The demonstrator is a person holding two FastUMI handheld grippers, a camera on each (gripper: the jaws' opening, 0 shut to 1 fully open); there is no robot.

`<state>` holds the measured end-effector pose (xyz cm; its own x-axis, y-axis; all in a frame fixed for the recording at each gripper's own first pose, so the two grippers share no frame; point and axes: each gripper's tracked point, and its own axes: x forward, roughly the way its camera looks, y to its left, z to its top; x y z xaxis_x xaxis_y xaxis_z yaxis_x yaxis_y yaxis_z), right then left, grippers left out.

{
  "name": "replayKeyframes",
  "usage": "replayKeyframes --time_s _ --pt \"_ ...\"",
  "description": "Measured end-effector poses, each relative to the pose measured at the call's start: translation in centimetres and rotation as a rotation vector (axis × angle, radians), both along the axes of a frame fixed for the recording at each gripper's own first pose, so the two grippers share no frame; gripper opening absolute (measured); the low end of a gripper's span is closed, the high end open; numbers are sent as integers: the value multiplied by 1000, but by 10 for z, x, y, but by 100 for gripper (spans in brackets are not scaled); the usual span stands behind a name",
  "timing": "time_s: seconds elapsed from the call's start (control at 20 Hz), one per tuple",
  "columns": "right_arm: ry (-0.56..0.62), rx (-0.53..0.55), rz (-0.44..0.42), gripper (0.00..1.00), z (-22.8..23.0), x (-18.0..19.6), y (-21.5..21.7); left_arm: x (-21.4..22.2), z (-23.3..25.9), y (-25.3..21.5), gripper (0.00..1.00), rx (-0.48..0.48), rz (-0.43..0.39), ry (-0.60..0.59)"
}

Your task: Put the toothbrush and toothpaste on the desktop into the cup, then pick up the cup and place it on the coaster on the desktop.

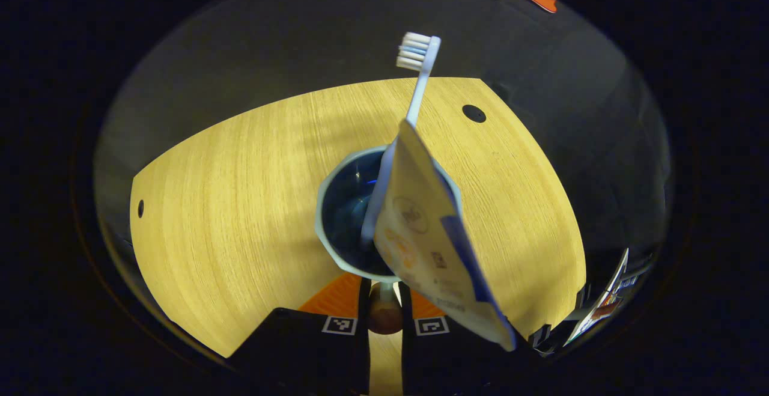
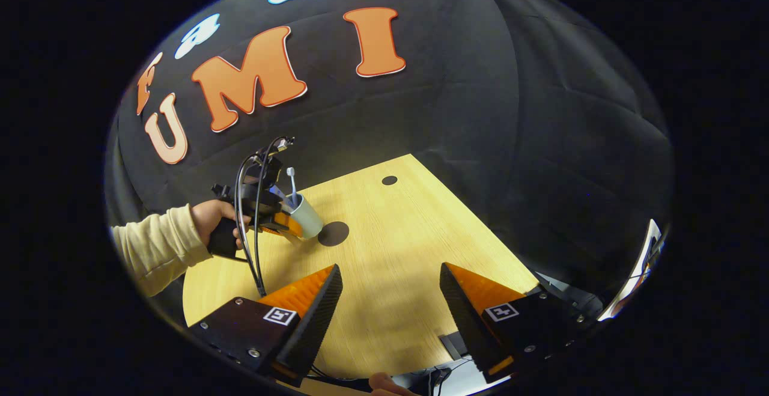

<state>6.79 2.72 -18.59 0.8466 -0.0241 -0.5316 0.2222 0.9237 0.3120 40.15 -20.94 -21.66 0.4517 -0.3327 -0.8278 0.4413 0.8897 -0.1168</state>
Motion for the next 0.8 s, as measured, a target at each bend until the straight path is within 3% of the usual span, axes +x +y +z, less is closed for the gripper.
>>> replayKeyframes --time_s 0.35,0.8 --pt "38 -15 -35 98 -11 -9 -13 1 -30 -50 20 21 -36 65" --pt "59 -10 -73 98 -17 -19 -27 -22 -23 -61 25 47 0 77"
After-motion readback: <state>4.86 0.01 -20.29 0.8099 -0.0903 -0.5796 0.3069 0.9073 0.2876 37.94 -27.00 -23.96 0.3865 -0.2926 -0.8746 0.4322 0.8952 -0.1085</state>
